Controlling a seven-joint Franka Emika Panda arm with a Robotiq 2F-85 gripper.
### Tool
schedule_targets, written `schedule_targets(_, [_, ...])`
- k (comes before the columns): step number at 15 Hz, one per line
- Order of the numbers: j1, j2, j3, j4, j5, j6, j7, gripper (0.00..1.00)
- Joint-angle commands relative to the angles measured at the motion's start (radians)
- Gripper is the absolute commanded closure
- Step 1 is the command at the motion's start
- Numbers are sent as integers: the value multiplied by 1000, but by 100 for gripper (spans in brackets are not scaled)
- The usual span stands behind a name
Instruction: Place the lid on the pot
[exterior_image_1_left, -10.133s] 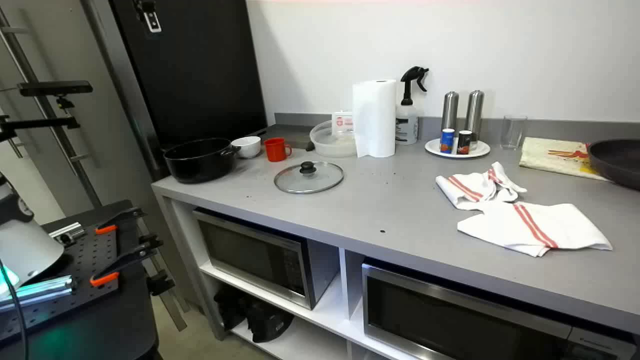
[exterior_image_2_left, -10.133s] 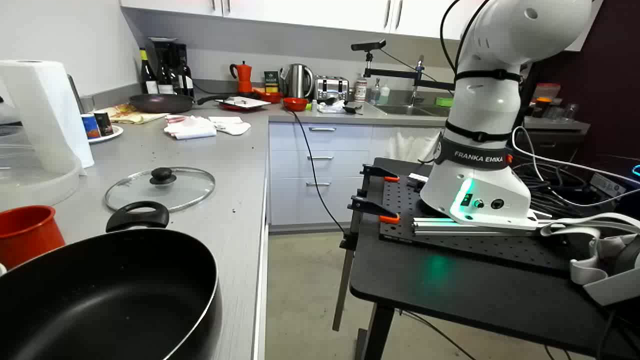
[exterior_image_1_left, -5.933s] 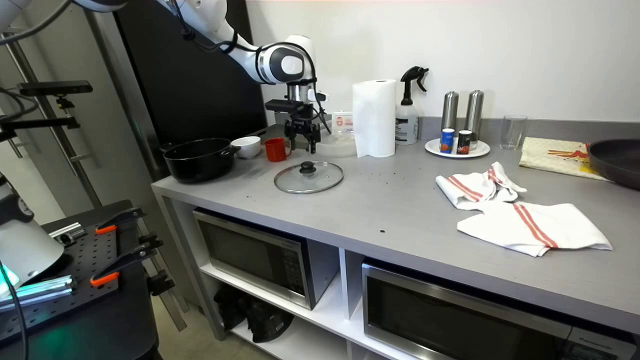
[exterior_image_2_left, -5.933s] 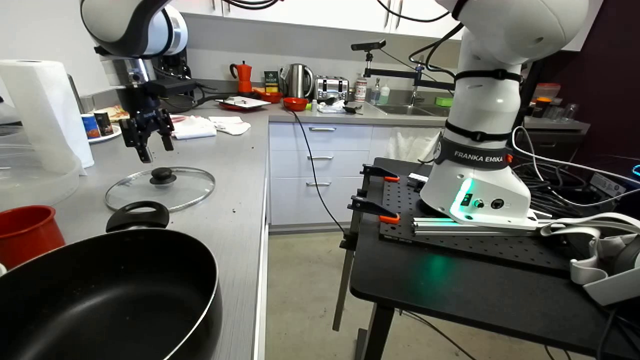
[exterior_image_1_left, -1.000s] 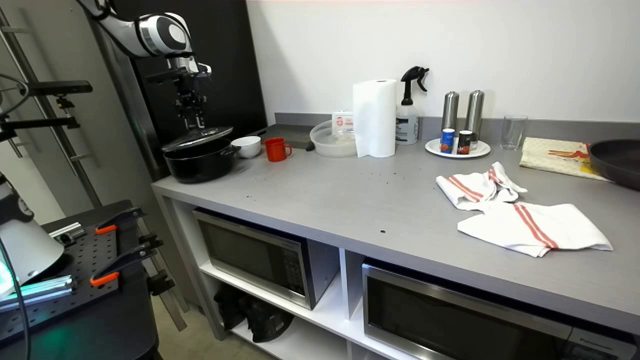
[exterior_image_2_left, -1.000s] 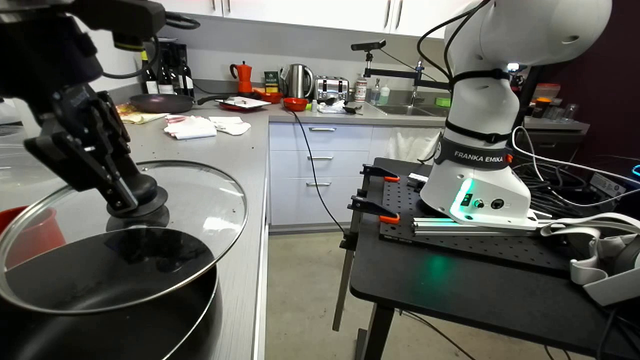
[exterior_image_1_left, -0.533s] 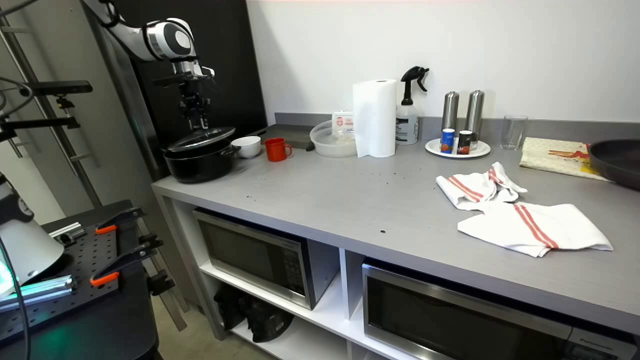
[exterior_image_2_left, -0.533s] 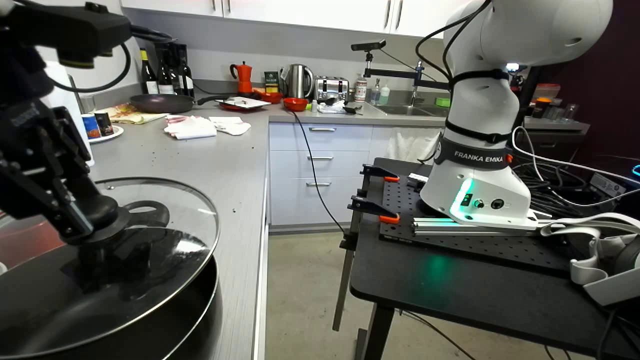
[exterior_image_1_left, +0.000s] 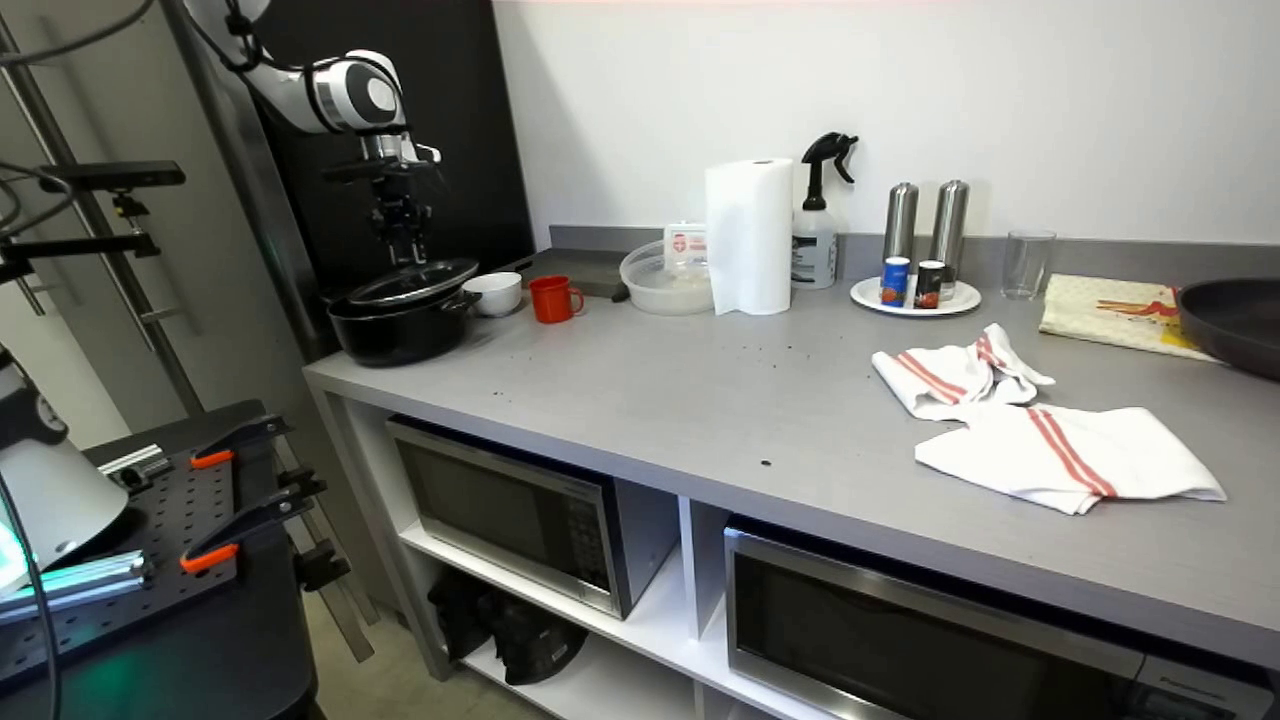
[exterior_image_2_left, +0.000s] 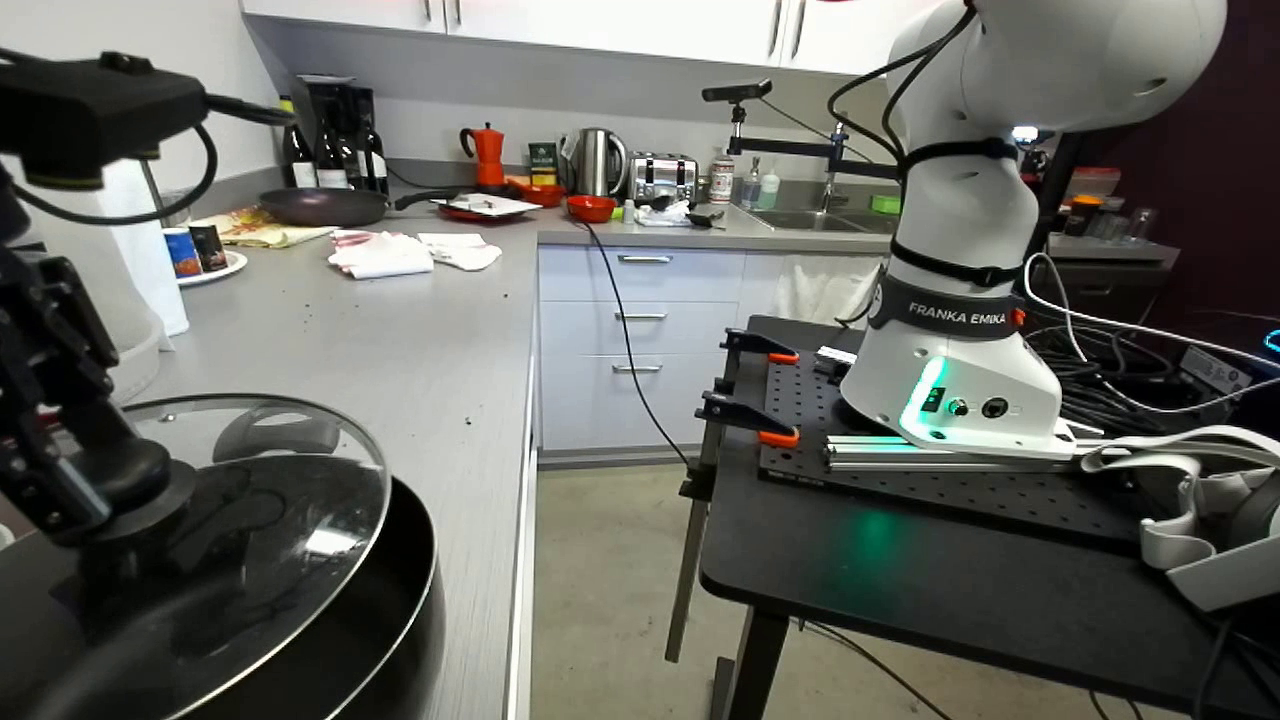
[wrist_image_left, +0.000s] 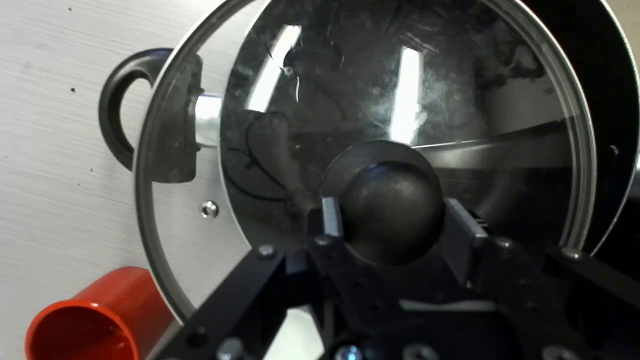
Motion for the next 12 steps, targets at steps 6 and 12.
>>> schedule_targets(6, [10,20,0,34,53,44,-6,75])
schedule_targets(12, [16,-26,-4,-25,64,107,21,75])
